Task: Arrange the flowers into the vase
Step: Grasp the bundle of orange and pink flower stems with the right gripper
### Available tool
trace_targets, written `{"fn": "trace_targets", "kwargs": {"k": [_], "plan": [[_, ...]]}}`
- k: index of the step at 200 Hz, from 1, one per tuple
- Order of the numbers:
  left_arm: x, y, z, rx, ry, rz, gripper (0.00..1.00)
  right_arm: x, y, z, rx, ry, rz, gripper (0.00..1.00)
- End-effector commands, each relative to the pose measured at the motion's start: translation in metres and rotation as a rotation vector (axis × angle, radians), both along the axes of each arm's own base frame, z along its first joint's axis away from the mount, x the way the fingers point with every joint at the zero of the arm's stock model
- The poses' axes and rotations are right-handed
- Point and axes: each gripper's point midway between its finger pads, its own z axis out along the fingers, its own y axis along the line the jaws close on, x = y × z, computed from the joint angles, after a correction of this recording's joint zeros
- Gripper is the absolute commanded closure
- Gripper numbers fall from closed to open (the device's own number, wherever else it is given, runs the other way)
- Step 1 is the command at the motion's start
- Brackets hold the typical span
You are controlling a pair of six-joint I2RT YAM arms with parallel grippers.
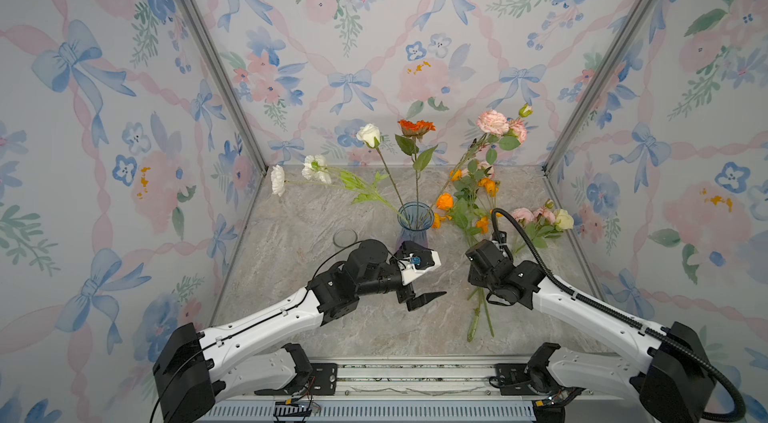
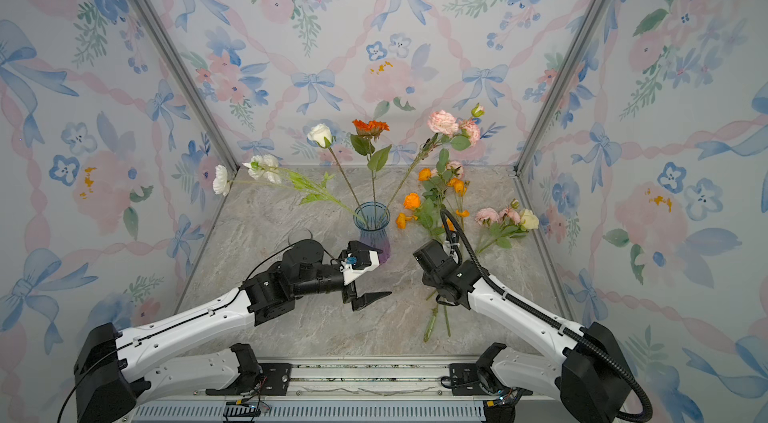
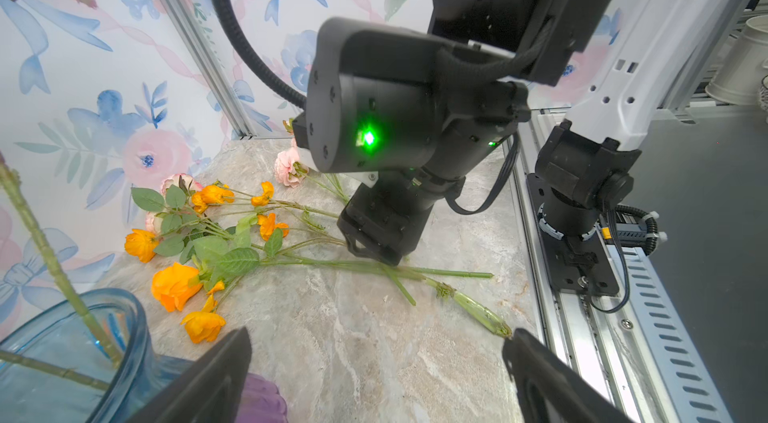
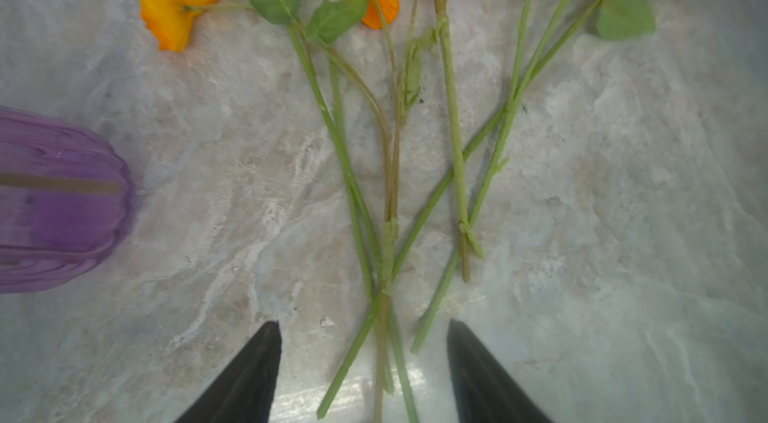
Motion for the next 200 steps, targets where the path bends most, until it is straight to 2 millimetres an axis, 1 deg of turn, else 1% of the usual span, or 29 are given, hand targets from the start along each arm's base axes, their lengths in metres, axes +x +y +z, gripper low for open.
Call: {"fn": "trace_targets", "kwargs": {"k": [1, 28, 36, 62, 109, 123, 162, 200], "plan": [[0.0, 0.002, 0.017, -0.028, -0.042, 0.009, 0.02, -0.004, 0.005, -0.023, 0.127, 0.089, -0.056, 0.41], [0.0, 0.002, 0.017, -0.026, -0.043, 0.01, 0.02, 0.0, 0.001, -0.04, 0.147, 0.159, -0.068, 0.49], [0.0, 0.002, 0.017, -0.026, -0.042, 0.007, 0.02, 0.002, -0.001, -0.041, 0.139, 0.161, -0.072, 0.51], [0.0, 0.003, 0.017, -0.023, -0.045, 0.012, 0.02, 0.011, -0.004, -0.045, 0.127, 0.162, -0.079, 0.54], [0.002, 0.003, 0.014, -0.014, -0.047, 0.018, 0.02, 0.018, -0.013, -0.059, 0.095, 0.188, -0.089, 0.59], [0.002, 0.003, 0.013, -0.011, -0.046, 0.017, 0.02, 0.02, -0.014, -0.061, 0.101, 0.187, -0.085, 0.64], [0.003, 0.001, 0.009, 0.001, -0.041, 0.018, 0.02, 0.026, -0.014, -0.066, 0.091, 0.196, -0.077, 0.67], [0.004, 0.002, 0.007, 0.008, -0.043, 0.023, 0.02, 0.029, -0.012, -0.071, 0.091, 0.207, -0.071, 0.73]]}}
